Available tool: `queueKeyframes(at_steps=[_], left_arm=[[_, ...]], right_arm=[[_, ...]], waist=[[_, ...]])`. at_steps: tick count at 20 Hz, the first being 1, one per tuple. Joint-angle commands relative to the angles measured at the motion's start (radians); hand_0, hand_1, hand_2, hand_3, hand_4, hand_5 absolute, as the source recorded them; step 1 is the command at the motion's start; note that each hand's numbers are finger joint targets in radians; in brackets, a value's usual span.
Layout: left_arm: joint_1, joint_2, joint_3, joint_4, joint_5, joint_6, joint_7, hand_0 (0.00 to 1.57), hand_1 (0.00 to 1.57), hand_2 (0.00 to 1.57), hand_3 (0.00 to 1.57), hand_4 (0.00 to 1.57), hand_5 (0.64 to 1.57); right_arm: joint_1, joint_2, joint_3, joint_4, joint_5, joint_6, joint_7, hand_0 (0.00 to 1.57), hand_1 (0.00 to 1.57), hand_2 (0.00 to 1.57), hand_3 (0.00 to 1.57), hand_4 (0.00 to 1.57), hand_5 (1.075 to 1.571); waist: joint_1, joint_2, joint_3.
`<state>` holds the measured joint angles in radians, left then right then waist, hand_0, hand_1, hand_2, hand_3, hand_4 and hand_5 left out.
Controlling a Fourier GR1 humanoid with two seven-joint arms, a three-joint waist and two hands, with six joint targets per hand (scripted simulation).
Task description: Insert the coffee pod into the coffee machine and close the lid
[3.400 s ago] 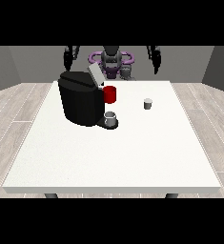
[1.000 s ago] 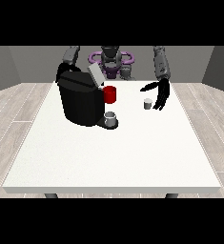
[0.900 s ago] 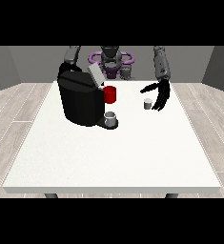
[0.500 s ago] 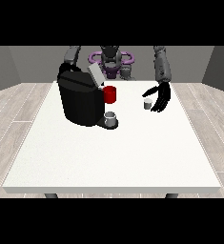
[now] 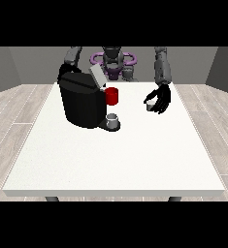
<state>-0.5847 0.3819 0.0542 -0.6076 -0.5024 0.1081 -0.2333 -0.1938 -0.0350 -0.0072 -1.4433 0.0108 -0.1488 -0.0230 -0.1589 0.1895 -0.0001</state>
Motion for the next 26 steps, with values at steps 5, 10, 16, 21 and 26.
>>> queueKeyframes(at_steps=[5,10,16,21,26], left_arm=[[-0.051,0.024,-0.009,0.070,-0.080,0.078,-0.023,0.93,0.93,1.04,0.82,0.28,1.571],[-0.076,0.077,0.001,0.091,-0.099,0.062,-0.085,1.17,1.17,1.29,1.18,0.41,1.571],[-0.103,0.007,-0.040,0.022,-0.103,-0.010,-0.104,1.48,1.48,1.47,1.41,0.63,1.571],[-0.186,-0.025,-0.066,-0.011,-0.119,-0.090,-0.009,1.32,1.32,1.38,1.35,0.58,1.571],[-0.297,0.033,-0.037,-0.045,-0.090,-0.201,-0.029,1.23,1.23,1.32,1.29,0.57,1.571]], right_arm=[[-0.080,-0.014,-0.037,-0.012,-0.043,0.015,0.031,0.00,0.00,0.00,0.00,0.51,1.571],[-0.038,-0.017,-0.033,0.005,-0.029,0.015,-0.007,0.00,0.00,0.00,0.00,0.43,1.571],[-0.014,-0.012,-0.074,0.100,-0.066,0.020,-0.055,0.00,0.00,0.00,0.00,0.43,1.571],[-0.048,-0.012,-0.052,0.138,-0.039,0.009,-0.002,0.00,0.00,0.00,0.00,0.49,1.571],[-0.099,-0.021,-0.078,0.180,-0.051,0.012,-0.033,0.00,0.00,0.00,0.00,0.44,1.571]], waist=[[-0.025,0.048,-0.0004],[-0.023,0.059,-0.0004],[0.013,-0.033,0.0005],[0.023,-0.090,0.0005],[0.019,-0.052,0.0004]])
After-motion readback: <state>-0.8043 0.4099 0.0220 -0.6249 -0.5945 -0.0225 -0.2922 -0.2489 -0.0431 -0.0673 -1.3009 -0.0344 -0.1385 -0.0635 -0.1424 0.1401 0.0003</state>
